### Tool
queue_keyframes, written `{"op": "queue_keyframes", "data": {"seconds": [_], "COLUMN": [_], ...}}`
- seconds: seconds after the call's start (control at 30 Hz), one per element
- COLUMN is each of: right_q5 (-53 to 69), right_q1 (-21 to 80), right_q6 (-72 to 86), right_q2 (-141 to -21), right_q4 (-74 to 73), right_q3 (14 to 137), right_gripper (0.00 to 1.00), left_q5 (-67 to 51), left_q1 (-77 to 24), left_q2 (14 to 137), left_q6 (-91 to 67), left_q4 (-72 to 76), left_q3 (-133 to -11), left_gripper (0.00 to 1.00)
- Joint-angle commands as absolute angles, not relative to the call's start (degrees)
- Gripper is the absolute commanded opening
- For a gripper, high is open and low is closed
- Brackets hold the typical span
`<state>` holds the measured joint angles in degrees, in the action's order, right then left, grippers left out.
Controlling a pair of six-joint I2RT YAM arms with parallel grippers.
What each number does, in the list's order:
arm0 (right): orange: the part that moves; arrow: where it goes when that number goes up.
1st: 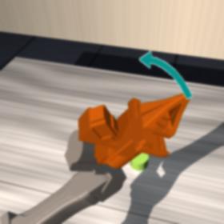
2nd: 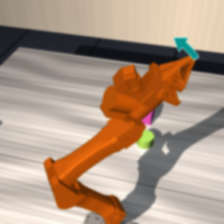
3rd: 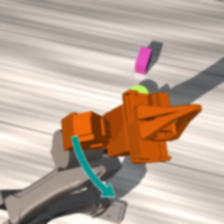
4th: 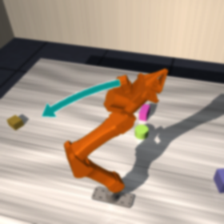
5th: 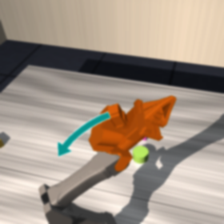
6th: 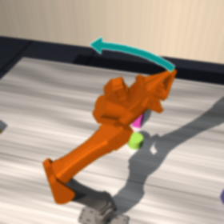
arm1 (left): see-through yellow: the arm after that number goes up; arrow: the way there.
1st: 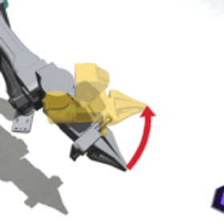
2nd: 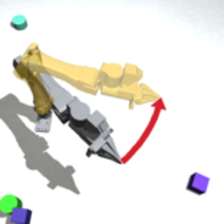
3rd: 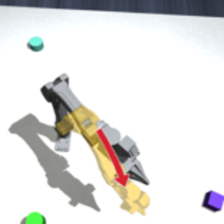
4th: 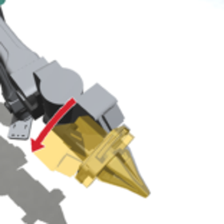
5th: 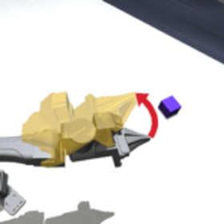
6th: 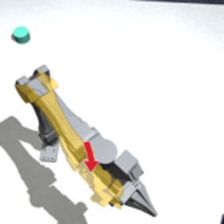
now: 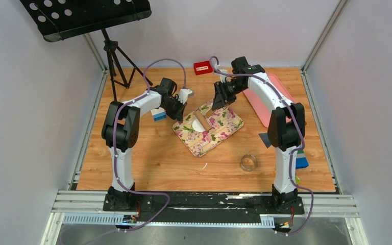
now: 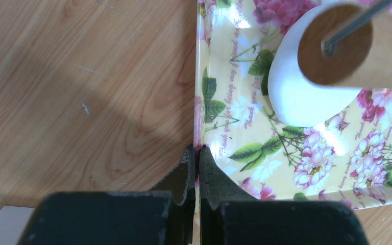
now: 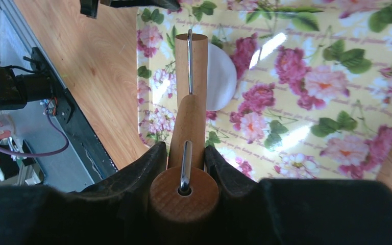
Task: Roll out the dumpling wrappers from the dough
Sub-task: Flatten out the dough on the work surface.
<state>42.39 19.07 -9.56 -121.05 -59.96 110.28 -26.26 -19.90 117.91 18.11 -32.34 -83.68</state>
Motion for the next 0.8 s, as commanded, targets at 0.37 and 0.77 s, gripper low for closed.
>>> {"op": "queue_keyframes", "data": {"seconds": [0.37,0.77], "right_q5": [31.7,25.3], "right_q1": [19.0,20.4], "right_q6": [-9.5,-10.6], "right_q2": [-124.8,-127.9], "right_q4": [-61.1,-62.5], "right_q3": [111.5,112.0], "right_gripper": [0.00,0.00], "left_q5": [-25.1,-25.0], "left_q1": [-20.5,-20.6], "left_q2": [119.0,119.1], "left_q6": [18.7,18.7], "left_q4": [-32.4,-32.5], "left_q3": [-83.9,-84.0], "left_gripper": [0.00,0.00]}}
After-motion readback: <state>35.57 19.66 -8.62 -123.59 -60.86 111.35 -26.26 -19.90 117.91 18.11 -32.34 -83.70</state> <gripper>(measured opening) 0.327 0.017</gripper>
